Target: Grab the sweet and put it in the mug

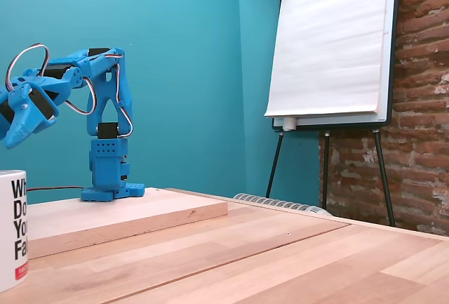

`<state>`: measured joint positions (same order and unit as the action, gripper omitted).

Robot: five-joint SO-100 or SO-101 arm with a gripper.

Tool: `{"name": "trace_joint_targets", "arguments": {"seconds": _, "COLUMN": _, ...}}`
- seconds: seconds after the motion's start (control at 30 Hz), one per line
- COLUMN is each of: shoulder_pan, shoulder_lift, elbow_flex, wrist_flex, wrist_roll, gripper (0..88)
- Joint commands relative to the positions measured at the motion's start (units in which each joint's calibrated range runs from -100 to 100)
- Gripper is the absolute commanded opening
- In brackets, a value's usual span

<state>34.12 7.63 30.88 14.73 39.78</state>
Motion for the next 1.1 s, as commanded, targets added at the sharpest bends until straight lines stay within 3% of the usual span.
{"name": "trace_joint_targets", "arguments": {"seconds": 0.0, "shoulder_pan": -0.35, "shoulder_lift": -8.49, "elbow_flex": -0.2, "wrist_flex": -0.45, "wrist_roll": -1.61, "gripper": 18.2}}
{"name": "trace_joint_targets", "arguments": {"seconds": 0.17, "shoulder_pan": -3.98, "shoulder_lift": -22.52, "elbow_flex": 11.04, "wrist_flex": -0.45, "wrist_roll": -6.01, "gripper": 2.5}}
{"name": "trace_joint_targets", "arguments": {"seconds": 0.4, "shoulder_pan": -13.86, "shoulder_lift": -43.69, "elbow_flex": 35.49, "wrist_flex": -0.45, "wrist_roll": -10.26, "gripper": 5.8}}
{"name": "trace_joint_targets", "arguments": {"seconds": 0.5, "shoulder_pan": -19.02, "shoulder_lift": -53.41, "elbow_flex": 49.49, "wrist_flex": -0.53, "wrist_roll": -8.94, "gripper": 4.8}}
{"name": "trace_joint_targets", "arguments": {"seconds": 0.67, "shoulder_pan": -26.42, "shoulder_lift": -69.08, "elbow_flex": 69.12, "wrist_flex": -0.37, "wrist_roll": -2.1, "gripper": 3.0}}
{"name": "trace_joint_targets", "arguments": {"seconds": 0.83, "shoulder_pan": -29.76, "shoulder_lift": -75.36, "elbow_flex": 69.12, "wrist_flex": 5.51, "wrist_roll": 1.86, "gripper": 3.1}}
{"name": "trace_joint_targets", "arguments": {"seconds": 1.07, "shoulder_pan": -33.98, "shoulder_lift": -78.97, "elbow_flex": 69.12, "wrist_flex": 20.27, "wrist_roll": 2.3, "gripper": 3.1}}
